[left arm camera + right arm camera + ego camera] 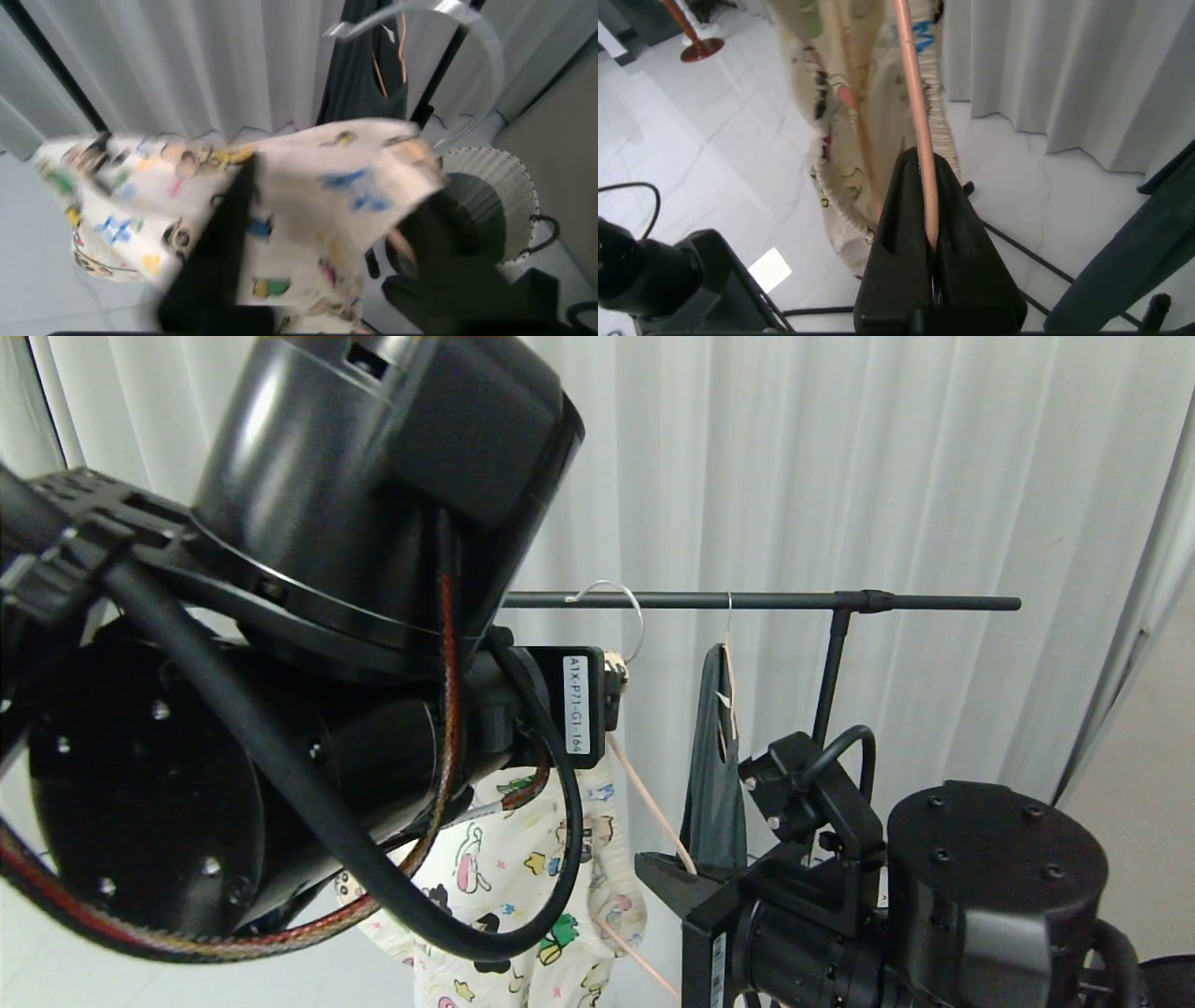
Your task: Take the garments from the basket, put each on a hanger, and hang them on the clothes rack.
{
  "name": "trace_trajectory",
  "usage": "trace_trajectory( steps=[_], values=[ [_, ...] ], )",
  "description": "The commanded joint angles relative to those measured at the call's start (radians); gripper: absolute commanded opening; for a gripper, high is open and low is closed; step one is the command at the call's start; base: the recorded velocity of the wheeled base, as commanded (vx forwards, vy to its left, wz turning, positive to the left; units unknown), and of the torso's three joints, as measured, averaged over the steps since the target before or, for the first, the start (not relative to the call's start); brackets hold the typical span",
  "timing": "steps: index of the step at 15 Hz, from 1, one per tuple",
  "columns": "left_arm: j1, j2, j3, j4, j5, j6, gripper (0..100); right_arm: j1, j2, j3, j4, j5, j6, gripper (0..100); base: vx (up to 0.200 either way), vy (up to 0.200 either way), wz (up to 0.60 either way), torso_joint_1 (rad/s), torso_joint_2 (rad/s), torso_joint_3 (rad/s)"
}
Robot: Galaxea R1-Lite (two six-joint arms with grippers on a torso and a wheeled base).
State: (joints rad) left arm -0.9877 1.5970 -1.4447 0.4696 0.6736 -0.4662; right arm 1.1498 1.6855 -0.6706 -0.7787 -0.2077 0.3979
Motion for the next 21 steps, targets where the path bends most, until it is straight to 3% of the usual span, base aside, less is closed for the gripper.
trace_trajectory(
  steps=[1,5,9,11,13,15,18,21],
  values=[
    [0.0,-0.019,0.004,0.001,0.009,0.001,100,-0.012,-0.037,0.002,-0.001,-0.004,-0.004,0,0.0,0.0,0.0,0.0,0.0,0.0],
    [-0.005,-0.075,0.059,0.001,0.014,0.001,100,-0.058,-0.083,0.003,-0.001,-0.015,-0.021,0,0.0,0.0,0.0,0.0,0.0,0.0],
    [-0.063,-0.104,0.083,0.0,0.007,-0.002,100,-0.102,-0.121,0.008,-0.002,-0.015,-0.05,0,0.0,0.0,0.0,0.0,0.0,0.0],
    [-0.062,-0.144,0.185,-0.002,0.009,0.014,100,-0.122,-0.155,0.045,-0.004,-0.015,-0.094,0,0.0,0.0,0.0,0.0,0.0,0.0],
    [-0.04,-0.236,0.287,-0.017,0.0,0.09,100,-0.124,-0.211,0.115,-0.002,-0.013,-0.117,0,0.0,0.0,0.0,0.0,0.0,0.0],
    [-0.02,-0.324,0.329,-0.028,-0.092,0.161,100,-0.122,-0.26,0.183,-0.002,-0.01,-0.142,0,0.0,0.0,0.0,0.0,0.0,0.0],
    [0.083,-0.476,0.399,-0.032,-0.402,0.388,100,-0.067,-0.334,0.269,-0.002,0.016,-0.195,0,0.0,0.0,0.0,0.0,0.0,0.0],
    [0.155,-0.546,0.509,-0.083,-0.611,0.552,100,0.057,-0.353,0.321,-0.002,0.019,-0.234,0,0.0,0.0,0.0,0.0,0.0,0.0]
  ],
)
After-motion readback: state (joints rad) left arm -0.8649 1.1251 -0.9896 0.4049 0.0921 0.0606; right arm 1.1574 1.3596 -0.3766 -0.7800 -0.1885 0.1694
